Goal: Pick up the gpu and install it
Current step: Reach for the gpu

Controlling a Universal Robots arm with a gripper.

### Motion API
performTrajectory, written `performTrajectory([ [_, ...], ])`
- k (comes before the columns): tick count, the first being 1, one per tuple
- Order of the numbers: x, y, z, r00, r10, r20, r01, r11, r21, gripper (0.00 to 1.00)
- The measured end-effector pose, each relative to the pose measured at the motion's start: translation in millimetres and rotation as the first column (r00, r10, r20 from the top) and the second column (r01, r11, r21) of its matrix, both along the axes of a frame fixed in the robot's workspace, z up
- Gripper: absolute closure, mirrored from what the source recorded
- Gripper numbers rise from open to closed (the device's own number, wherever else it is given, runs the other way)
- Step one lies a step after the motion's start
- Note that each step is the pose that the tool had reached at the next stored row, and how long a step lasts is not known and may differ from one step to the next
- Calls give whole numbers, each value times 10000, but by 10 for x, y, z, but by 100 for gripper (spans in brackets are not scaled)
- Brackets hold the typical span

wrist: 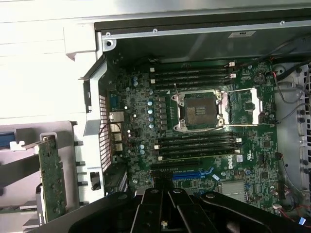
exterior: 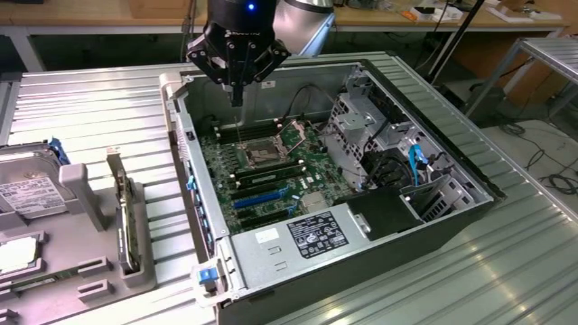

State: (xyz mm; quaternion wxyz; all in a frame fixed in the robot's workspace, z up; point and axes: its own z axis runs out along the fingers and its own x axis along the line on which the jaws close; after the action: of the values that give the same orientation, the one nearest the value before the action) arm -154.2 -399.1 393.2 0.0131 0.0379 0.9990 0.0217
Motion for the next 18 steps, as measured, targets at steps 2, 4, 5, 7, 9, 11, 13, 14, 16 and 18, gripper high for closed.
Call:
performTrajectory([
  [2,-29,0,0,10000,0,0,0,10000,0,89],
  [4,-64,0,0,10000,1,0,-1,10000,0,89],
  [5,-83,0,0,10000,1,0,-1,10000,0,89],
  [7,-107,0,0,10000,0,0,0,10000,0,89],
  [9,-131,0,0,10000,0,0,0,10000,0,89],
  [11,-154,0,0,10000,0,0,0,10000,0,89],
  [13,-177,0,0,10000,0,0,0,10000,-1,89],
  [14,-186,0,0,10000,0,0,0,10000,0,89],
  [16,-202,0,0,10000,0,0,0,10000,-1,89],
  [18,-221,0,0,10000,1,0,-1,10000,0,89],
])
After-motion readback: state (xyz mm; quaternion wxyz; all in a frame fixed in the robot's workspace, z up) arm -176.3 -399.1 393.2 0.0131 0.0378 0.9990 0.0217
